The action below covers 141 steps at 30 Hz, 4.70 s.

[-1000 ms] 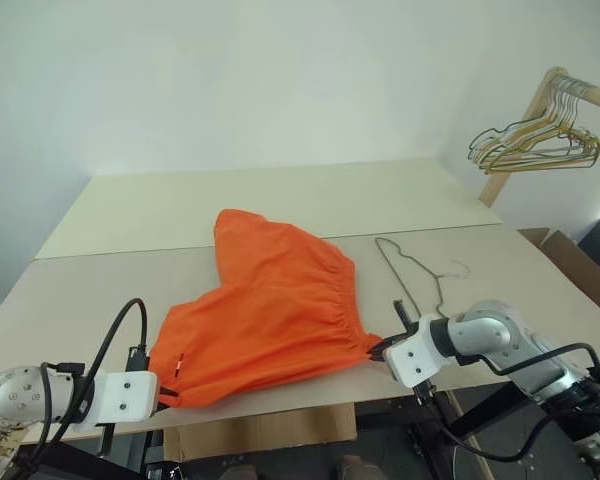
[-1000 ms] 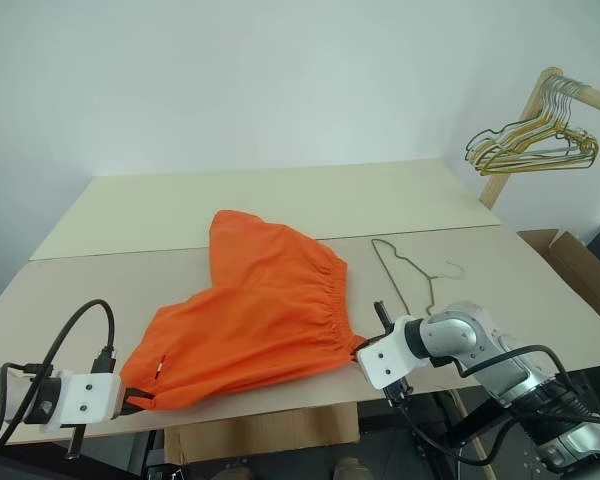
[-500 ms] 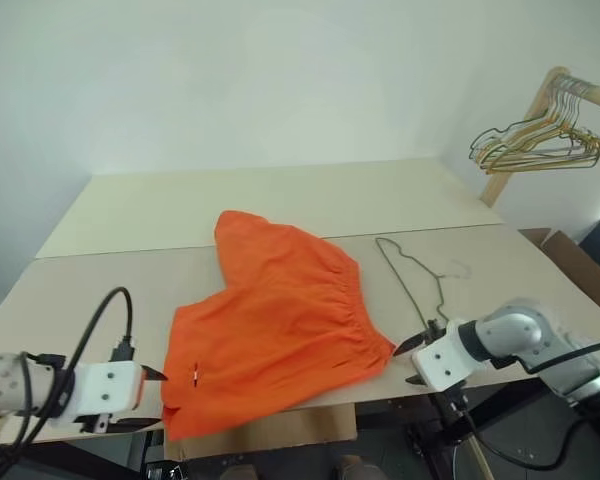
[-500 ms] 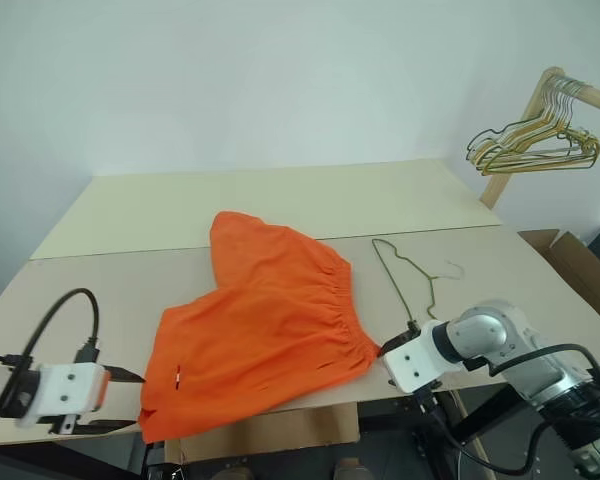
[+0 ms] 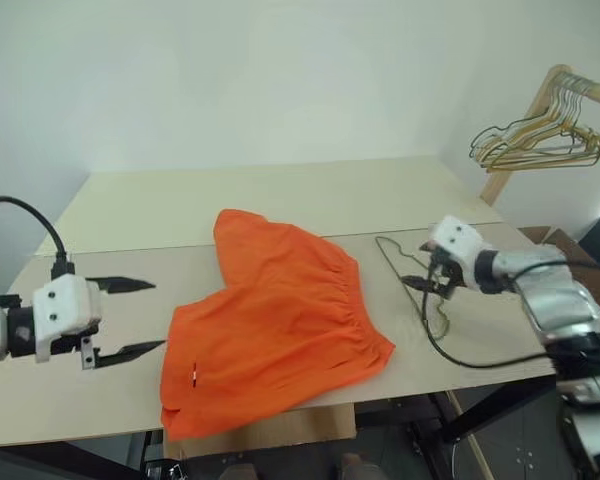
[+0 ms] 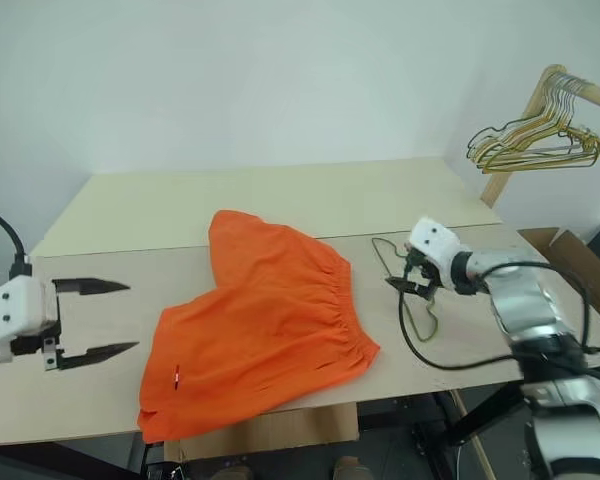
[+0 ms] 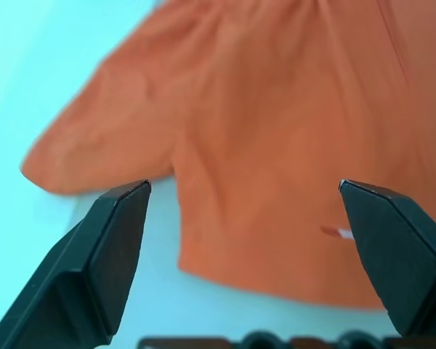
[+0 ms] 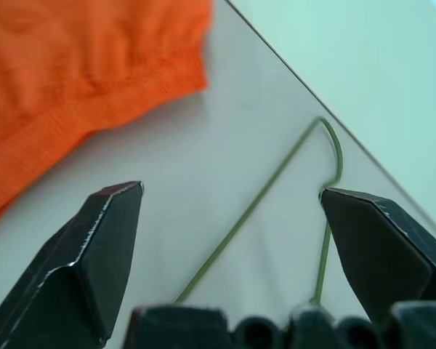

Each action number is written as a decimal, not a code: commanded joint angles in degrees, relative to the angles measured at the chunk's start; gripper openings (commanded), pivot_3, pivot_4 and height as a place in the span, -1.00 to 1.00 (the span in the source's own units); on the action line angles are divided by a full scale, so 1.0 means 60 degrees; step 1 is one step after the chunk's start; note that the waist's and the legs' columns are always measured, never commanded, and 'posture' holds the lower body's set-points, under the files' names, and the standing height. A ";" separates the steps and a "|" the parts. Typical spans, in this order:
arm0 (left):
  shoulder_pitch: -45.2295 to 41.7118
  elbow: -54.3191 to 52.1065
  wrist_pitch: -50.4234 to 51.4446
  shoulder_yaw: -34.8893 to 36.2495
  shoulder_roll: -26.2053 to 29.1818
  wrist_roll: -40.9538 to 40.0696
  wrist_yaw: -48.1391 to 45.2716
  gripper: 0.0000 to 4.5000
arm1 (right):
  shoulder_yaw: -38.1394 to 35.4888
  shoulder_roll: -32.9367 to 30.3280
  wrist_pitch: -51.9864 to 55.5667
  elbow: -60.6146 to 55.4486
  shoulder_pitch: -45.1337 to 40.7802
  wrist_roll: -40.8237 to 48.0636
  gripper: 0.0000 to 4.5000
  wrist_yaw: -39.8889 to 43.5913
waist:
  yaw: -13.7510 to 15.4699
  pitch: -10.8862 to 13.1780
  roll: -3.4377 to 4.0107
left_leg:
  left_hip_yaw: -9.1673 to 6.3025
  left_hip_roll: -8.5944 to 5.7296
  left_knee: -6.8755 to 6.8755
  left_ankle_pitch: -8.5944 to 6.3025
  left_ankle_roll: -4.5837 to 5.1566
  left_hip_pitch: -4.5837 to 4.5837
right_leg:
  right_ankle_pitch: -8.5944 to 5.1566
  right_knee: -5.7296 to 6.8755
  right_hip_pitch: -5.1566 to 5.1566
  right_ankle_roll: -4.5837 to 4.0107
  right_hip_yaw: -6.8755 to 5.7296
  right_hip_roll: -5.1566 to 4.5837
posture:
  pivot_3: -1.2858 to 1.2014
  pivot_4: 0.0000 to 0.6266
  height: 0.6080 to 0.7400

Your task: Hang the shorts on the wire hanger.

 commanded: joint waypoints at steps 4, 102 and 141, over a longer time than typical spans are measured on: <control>-0.0983 -0.0883 0.0518 -0.1075 -0.0622 -0.0476 0.0649 1.00 | -0.0361 0.1130 0.1815 0.1825 -0.1070 -0.0169 0.99 -0.1581 | -0.0026 -0.0002 0.0001 | -0.0006 -0.0011 0.0002 0.0001 0.0000 -0.0096 | 0.0013 0.0002 -0.0087 0.0009 0.0009 0.0000 | 0.06 -1.00 1.00; -0.6983 0.1533 0.5035 -0.1746 -0.7478 -0.4083 0.7824 -1.00 | 0.0761 0.4336 -0.4757 -0.4152 0.2028 -0.2309 0.12 -0.4242 | -0.0491 -0.0051 -0.0027 | -0.0148 -0.0050 0.0045 0.0008 -0.0018 -0.0125 | 0.0049 -0.0022 -0.0050 0.0038 -0.0018 -0.0003 | 0.02 -1.00 1.00; -0.6796 0.0691 0.5365 -0.1181 -0.4864 -0.6487 0.2227 -1.00 | -0.0774 0.1218 0.3634 -0.2674 -0.0512 0.6565 0.91 0.3852 | -0.0497 -0.0041 -0.0015 | -0.0148 -0.0022 0.0069 0.0007 -0.0014 -0.0148 | 0.0046 -0.0031 -0.0054 0.0032 -0.0047 0.0025 | 0.02 -1.00 1.00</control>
